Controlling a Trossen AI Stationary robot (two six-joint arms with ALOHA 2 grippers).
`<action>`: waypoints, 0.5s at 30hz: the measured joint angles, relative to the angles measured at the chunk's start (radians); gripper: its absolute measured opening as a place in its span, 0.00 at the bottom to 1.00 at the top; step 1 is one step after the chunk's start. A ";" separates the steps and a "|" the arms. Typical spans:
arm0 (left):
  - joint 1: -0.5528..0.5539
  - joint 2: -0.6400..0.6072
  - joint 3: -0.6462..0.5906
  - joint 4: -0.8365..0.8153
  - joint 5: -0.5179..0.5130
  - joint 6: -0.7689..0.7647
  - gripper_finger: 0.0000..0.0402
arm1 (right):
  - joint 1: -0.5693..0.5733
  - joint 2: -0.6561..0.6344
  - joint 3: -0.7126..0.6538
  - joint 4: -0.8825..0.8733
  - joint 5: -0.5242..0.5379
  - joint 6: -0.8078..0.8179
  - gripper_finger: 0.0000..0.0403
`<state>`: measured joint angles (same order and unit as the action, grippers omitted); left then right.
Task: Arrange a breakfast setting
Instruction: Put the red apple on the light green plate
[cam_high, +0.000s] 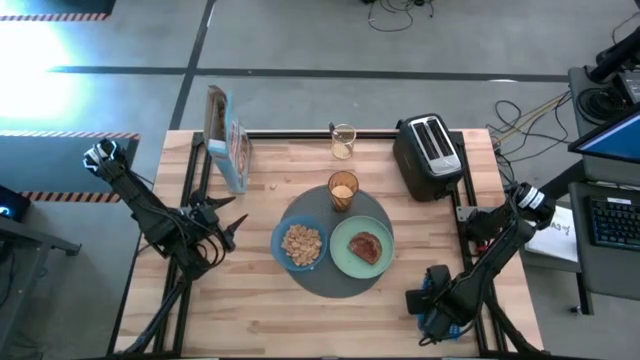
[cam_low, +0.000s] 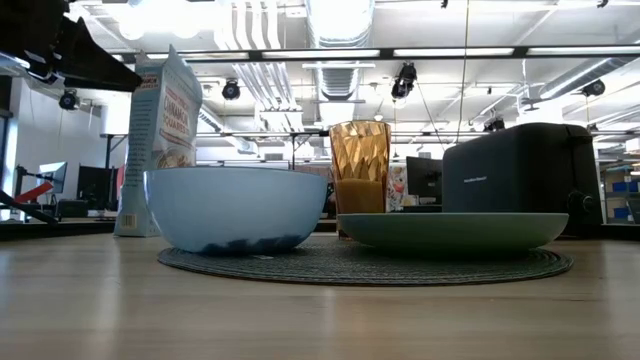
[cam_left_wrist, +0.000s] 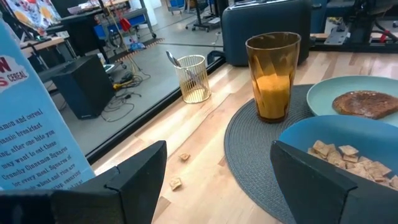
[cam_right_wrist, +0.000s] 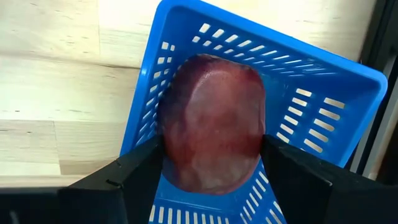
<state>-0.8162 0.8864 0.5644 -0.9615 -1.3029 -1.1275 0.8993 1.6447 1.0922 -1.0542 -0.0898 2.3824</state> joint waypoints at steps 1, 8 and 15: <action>0.000 -0.002 0.000 0.000 0.000 0.000 0.67 | 0.000 0.000 -0.001 0.000 0.000 0.000 0.63; 0.003 -0.006 -0.002 0.001 0.000 0.000 0.67 | 0.000 0.001 -0.011 -0.003 0.001 -0.010 0.59; 0.005 -0.005 -0.002 0.003 -0.001 0.000 0.67 | -0.002 0.002 -0.017 -0.010 -0.016 -0.011 0.43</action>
<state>-0.8115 0.8810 0.5621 -0.9587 -1.3037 -1.1278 0.8970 1.6466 1.0748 -1.0641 -0.1055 2.3714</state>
